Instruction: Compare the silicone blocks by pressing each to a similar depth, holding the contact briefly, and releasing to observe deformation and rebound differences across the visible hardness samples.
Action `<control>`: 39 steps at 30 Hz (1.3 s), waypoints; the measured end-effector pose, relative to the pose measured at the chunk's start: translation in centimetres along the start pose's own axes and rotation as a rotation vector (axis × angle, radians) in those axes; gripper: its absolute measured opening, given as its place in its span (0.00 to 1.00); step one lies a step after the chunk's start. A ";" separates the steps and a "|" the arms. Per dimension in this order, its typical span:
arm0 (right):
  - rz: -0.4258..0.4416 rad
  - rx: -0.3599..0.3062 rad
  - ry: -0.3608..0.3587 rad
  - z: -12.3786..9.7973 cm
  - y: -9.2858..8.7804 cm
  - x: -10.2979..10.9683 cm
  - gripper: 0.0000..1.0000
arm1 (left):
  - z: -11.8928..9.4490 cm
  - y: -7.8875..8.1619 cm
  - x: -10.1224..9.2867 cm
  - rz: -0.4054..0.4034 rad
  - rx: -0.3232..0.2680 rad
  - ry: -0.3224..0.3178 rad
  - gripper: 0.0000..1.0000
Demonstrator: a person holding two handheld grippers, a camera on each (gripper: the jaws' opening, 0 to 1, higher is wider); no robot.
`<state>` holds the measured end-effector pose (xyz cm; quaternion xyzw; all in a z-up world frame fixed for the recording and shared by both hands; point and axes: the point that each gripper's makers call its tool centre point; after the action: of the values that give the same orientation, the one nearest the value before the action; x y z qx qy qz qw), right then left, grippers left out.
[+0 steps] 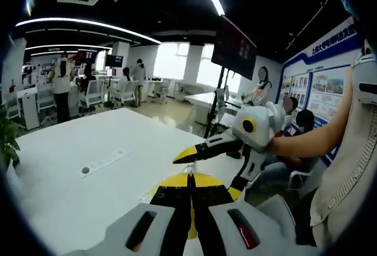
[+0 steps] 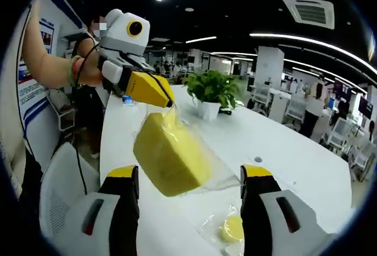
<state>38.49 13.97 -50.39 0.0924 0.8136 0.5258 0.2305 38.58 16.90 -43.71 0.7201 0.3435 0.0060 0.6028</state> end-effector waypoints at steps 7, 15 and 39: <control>0.088 -0.040 -0.104 -2.0 -0.3 0.1 0.71 | 0.8 -0.6 0.3 0.009 0.006 0.020 0.00; 0.129 -0.033 -0.183 -4.8 -1.2 1.5 0.72 | 2.1 -2.6 2.1 -0.027 0.021 0.055 0.00; 0.297 0.011 -0.358 -10.5 -4.4 4.4 0.72 | 5.5 -9.5 8.0 -0.129 0.096 0.115 0.00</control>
<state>30.06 5.31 -52.04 0.3041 0.7402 0.5245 0.2908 42.35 16.52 -56.68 0.7232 0.4229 -0.0080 0.5460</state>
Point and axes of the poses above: the point that each gripper's makers call its tool centre point, and the gripper's own axes: z roughly forward along the fingers, x roughly to its left, y roughly out of its top, and after that the axes turned 12 degrees about -z, right-handed
